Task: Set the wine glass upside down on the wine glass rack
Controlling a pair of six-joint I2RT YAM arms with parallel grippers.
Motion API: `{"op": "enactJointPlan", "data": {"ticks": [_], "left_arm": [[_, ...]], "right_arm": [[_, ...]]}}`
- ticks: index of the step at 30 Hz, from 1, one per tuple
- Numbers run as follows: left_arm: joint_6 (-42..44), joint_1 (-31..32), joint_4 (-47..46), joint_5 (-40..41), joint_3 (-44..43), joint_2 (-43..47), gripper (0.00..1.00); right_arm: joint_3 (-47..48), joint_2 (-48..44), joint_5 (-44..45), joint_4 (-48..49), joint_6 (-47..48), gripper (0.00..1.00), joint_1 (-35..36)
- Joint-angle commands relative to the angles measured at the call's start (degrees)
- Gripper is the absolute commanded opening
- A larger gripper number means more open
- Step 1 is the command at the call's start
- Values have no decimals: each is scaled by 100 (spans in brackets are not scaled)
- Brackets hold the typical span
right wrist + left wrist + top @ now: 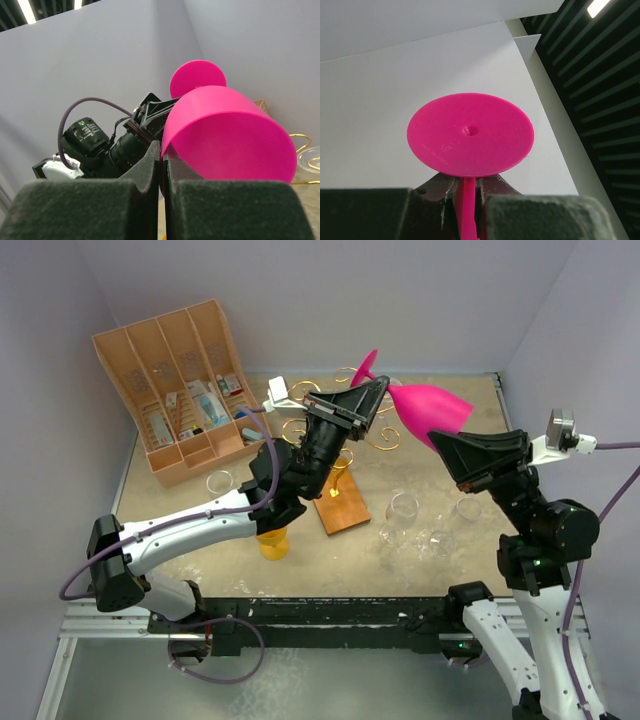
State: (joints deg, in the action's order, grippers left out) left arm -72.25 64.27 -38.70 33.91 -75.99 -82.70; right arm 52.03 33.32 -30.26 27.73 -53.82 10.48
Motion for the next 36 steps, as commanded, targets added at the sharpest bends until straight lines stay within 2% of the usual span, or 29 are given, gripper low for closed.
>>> {"op": "enactJointPlan", "data": {"ticks": [1,5,10,13,18,23,29,36], "left_arm": [[119,-37,-581,108,-111,122,0],[367,-37,-519,111,-115,177,0],[696,-46,-319,178,-63,395,0],[975,-47,82,230,-69,653,0],[1829,-46,1061,161,-181,1224,0],[3065,-46,2552,434,-375,1985,0],[4331,-46,4053,1032,-357,2818,0],[5443,-46,5206,889,-145,3437,0]], "right_arm": [[205,-68,-447,-118,30,0,20],[265,82,-511,-616,85,13,15],[368,-59,-75,-1356,224,54,15],[471,-194,255,-1861,400,64,15],[729,-206,130,-2600,891,72,15],[1053,-198,331,-3102,1276,81,15],[1311,178,305,-3291,1278,80,15],[1373,689,65,-3189,1183,78,15]]}}
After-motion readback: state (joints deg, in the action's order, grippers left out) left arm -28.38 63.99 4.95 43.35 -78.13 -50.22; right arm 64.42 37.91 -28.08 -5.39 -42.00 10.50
